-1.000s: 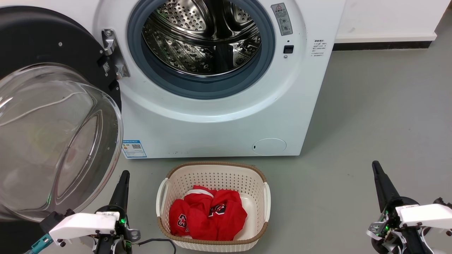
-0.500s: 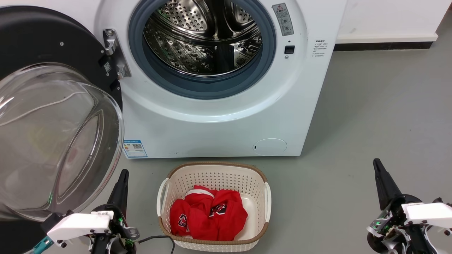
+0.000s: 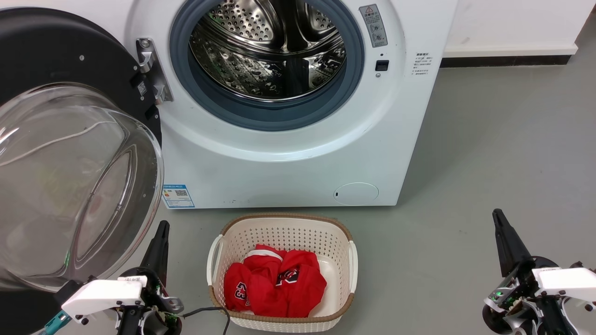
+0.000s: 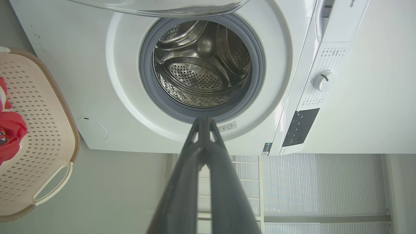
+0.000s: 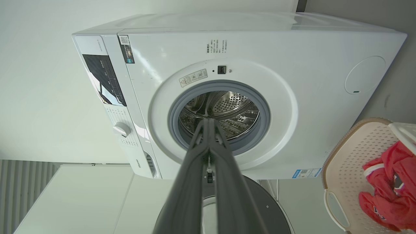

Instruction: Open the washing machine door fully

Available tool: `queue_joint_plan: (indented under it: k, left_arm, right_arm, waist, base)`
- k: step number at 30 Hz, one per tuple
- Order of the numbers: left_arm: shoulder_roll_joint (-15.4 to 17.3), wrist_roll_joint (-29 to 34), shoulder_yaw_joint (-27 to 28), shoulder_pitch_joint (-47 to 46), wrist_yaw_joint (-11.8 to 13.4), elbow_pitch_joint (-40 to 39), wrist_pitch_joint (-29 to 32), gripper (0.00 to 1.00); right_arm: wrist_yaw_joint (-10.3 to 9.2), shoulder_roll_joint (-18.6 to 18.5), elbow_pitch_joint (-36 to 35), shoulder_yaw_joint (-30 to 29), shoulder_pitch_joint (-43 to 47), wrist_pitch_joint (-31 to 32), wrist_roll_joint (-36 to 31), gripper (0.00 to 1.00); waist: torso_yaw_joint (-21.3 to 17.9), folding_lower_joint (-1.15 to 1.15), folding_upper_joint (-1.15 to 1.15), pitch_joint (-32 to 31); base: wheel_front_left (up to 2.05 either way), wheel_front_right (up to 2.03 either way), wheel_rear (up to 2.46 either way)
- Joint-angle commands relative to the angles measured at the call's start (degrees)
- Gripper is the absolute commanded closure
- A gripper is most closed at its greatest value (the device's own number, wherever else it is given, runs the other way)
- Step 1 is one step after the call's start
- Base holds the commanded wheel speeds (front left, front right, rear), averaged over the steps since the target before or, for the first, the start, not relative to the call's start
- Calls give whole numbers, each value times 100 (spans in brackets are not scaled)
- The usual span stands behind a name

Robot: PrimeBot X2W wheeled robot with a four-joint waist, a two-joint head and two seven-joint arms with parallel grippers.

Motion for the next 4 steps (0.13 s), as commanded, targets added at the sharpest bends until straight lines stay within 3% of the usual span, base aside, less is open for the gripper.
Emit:
queue_joint_plan:
  k: [1,4]
  left_arm:
    - [4,21,10,-48,-24,8,21,100]
    - [1,23,15,-48,-24,8,16,100]
  right_arm:
    - [0,20,8,-8,-73,32,-18,100]
    - [0,22,8,-16,-74,37,-26,100]
  waist:
    - [0,0,0,0]
    - [0,0,0,0]
  base:
    - [0,0,0]
    - [0,0,0]
